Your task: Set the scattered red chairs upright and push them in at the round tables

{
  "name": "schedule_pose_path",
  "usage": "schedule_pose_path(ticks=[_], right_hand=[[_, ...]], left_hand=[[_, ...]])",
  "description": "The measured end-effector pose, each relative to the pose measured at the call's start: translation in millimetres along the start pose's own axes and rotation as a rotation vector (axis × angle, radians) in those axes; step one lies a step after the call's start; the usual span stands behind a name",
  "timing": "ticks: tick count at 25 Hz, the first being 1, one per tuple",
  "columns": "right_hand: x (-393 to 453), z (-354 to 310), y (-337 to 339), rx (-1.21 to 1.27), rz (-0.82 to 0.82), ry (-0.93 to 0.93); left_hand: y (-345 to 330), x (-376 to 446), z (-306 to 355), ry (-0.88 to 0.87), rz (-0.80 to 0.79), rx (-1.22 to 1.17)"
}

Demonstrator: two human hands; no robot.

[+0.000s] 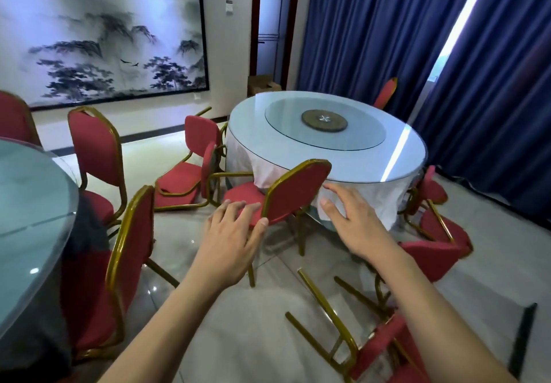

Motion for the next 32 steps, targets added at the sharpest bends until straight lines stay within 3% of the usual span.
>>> schedule_pose_path(ticks=[9,17,24,28,32], right_hand=[[197,135,26,0.035,-0.075,0.017],[376,284,26,-0.029,-0.246,-0.039],[480,356,-13,-0.160,-0.321,-0.063],[524,396,-30,-0.101,-0.390,-0.144],[549,416,-45,-0.030,-0.436,-0.073]], left_hand=[[-49,201,10,0.094,-0.081,-0.016],[-143,400,10,0.286,-0.180,-0.075],[-194,477,-5,0.483,-0.263,-0.135],[-216,496,-3,0.555,-0.341,-0.156],[-225,496,-1,0.588,-0.296,-0.140]])
Point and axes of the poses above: each hand's wrist, its own x-axis towards the middle knuckle, its own y-axis out of the back of the hand, z = x × y, the point moved 1 cm from there along x, towards the middle knuckle, and after that the axes turned 13 degrees about -z, right-handed, at the moved point
